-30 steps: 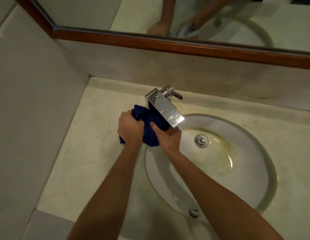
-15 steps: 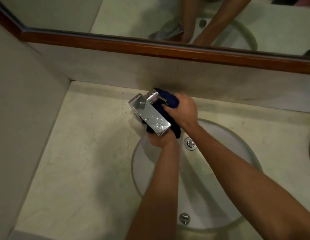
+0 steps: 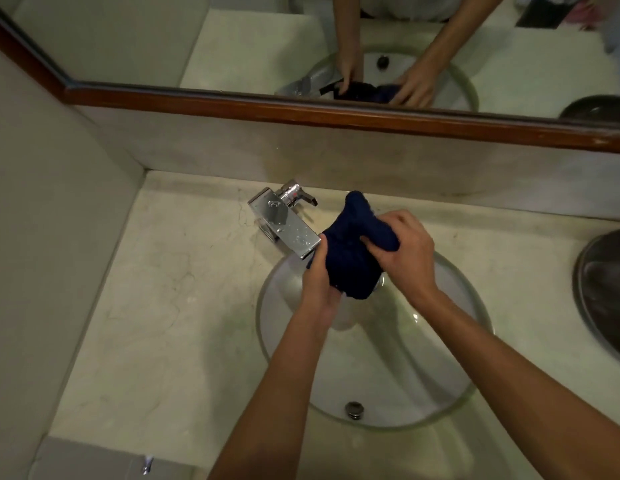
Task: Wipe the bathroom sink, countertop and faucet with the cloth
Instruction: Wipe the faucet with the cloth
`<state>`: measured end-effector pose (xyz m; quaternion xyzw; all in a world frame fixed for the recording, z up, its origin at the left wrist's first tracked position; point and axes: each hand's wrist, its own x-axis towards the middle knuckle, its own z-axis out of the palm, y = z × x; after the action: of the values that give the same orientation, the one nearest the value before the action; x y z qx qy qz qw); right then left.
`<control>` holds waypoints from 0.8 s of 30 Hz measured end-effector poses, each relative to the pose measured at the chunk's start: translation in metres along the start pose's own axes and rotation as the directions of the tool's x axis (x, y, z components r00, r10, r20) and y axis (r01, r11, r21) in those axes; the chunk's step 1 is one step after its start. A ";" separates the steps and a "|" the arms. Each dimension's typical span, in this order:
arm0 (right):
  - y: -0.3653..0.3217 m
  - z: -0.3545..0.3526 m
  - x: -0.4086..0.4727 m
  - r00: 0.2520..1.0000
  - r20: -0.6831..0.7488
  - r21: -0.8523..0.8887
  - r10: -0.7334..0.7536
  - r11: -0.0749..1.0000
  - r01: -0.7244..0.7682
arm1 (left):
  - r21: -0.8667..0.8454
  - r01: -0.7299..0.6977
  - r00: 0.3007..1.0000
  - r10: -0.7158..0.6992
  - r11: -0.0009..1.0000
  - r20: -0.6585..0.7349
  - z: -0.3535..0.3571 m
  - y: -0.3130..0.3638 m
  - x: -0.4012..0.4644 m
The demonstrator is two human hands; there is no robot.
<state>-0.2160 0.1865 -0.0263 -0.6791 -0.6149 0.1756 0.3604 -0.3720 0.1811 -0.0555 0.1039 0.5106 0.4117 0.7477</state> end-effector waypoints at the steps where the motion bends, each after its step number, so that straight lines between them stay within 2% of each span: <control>1: -0.003 -0.002 -0.010 0.989 0.029 -0.055 -0.143 0.988 0.145 | -0.032 -0.017 0.999 0.018 0.999 0.038 0.005 0.001 -0.007; 3: -0.007 -0.003 -0.030 0.920 0.173 -0.115 -0.351 0.921 0.372 | -0.083 -0.042 0.998 0.045 0.996 0.035 0.013 0.001 -0.024; 5: -0.008 -0.011 -0.044 0.891 0.279 -0.042 -0.357 0.923 0.383 | -0.044 -0.074 0.996 0.072 0.996 -0.043 0.016 -0.001 -0.036; 7: -0.015 -0.025 -0.052 0.952 0.238 0.089 -0.194 0.980 0.177 | -0.014 -0.086 0.993 0.084 0.996 -0.082 0.012 -0.004 -0.042; 8: -0.018 -0.031 -0.055 0.983 0.182 0.164 -0.037 0.986 0.006 | -0.029 -0.088 0.994 0.086 0.996 -0.067 0.010 -0.003 -0.045; 9: -0.021 -0.036 -0.057 0.978 0.152 0.241 0.145 0.954 -0.179 | -0.046 -0.078 0.997 0.077 0.996 -0.031 0.010 -0.003 -0.049; 10: -0.024 -0.040 -0.059 0.934 0.185 0.326 0.307 0.877 -0.353 | -0.058 -0.055 0.998 0.056 0.997 0.016 0.011 -0.003 -0.052; 11: -0.025 -0.042 -0.060 0.864 0.280 0.424 0.418 0.754 -0.502 | -0.063 -0.028 0.998 0.032 0.998 0.062 0.014 -0.002 -0.055; 13: -0.025 -0.044 -0.064 0.706 0.518 0.543 0.483 0.452 -0.708 | -0.052 0.022 0.993 -0.016 0.998 0.113 0.021 -0.002 -0.060; 14: -0.023 -0.047 -0.067 0.658 0.577 0.554 0.484 0.360 -0.751 | -0.050 0.037 0.993 -0.031 0.998 0.116 0.023 -0.003 -0.060; 16: -0.015 -0.059 -0.072 0.656 0.539 0.566 0.529 0.350 -0.747 | -0.072 0.023 0.991 -0.013 0.997 0.136 0.022 -0.005 -0.057; 18: -0.001 -0.078 -0.080 0.673 0.391 0.611 0.629 0.369 -0.700 | -0.109 0.018 0.989 -0.001 0.994 0.150 0.017 -0.009 -0.054; 20: 0.017 -0.100 -0.085 0.676 0.252 0.600 0.693 0.437 -0.671 | -0.143 0.064 0.989 -0.044 0.988 0.139 0.016 -0.014 -0.056; 22: 0.031 -0.117 -0.089 0.683 0.275 0.570 0.677 0.458 -0.683 | -0.123 0.081 0.990 -0.065 0.989 0.125 0.026 -0.023 -0.063; 24: 0.044 -0.125 -0.095 0.669 0.395 0.574 0.630 0.399 -0.715 | -0.053 0.058 0.989 -0.051 0.997 0.136 0.048 -0.037 -0.076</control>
<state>-0.1167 0.0619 0.0079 -0.6706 -0.1946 0.5589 0.4473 -0.3232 0.1154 -0.0032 0.0960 0.4497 0.3976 0.7941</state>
